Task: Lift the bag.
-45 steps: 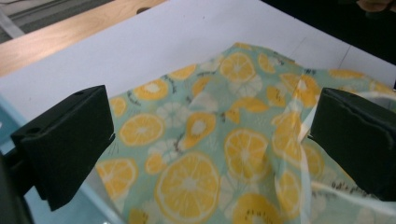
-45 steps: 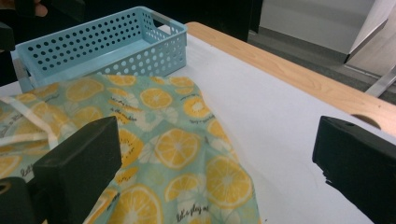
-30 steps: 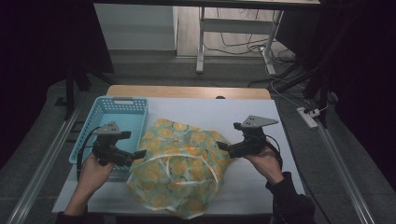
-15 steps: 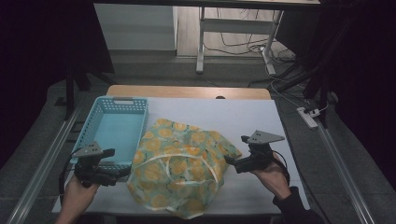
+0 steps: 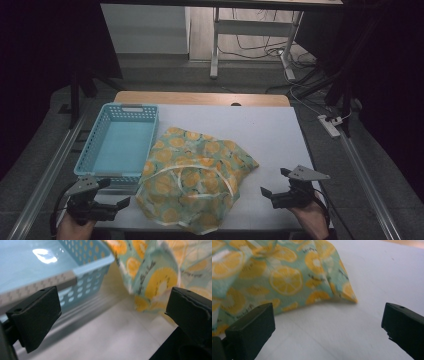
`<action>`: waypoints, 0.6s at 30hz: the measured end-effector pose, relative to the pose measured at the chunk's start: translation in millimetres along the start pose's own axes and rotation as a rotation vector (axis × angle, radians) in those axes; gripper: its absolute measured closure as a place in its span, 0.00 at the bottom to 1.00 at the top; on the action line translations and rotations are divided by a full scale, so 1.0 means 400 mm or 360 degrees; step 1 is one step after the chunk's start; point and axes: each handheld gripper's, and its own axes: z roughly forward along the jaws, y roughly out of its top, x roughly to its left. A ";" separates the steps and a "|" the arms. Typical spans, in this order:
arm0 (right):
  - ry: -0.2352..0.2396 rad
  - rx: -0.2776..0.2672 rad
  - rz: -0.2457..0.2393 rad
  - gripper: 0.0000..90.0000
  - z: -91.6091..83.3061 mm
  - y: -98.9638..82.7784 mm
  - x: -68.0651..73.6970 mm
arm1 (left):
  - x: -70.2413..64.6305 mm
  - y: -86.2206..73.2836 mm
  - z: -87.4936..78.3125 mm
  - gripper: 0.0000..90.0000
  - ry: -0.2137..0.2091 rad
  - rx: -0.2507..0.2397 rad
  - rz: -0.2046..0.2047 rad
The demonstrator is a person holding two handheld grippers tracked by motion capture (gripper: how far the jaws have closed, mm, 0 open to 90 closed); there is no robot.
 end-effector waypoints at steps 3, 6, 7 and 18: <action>-0.0036 0.0012 0.0009 0.00 -0.015 -0.015 -0.002 | -0.001 -0.020 0.000 0.00 0.0025 0.0011 0.0001; -0.0082 0.0054 0.0013 0.00 -0.034 -0.045 -0.001 | 0.003 -0.040 -0.002 0.00 0.0047 0.0030 -0.0010; -0.0086 0.0065 0.0019 0.00 -0.037 -0.051 -0.001 | 0.003 -0.040 -0.002 0.00 0.0047 0.0030 -0.0010; -0.0110 0.0171 0.0046 0.00 -0.066 -0.105 0.011 | 0.009 -0.080 -0.001 0.00 0.0100 0.0098 -0.0060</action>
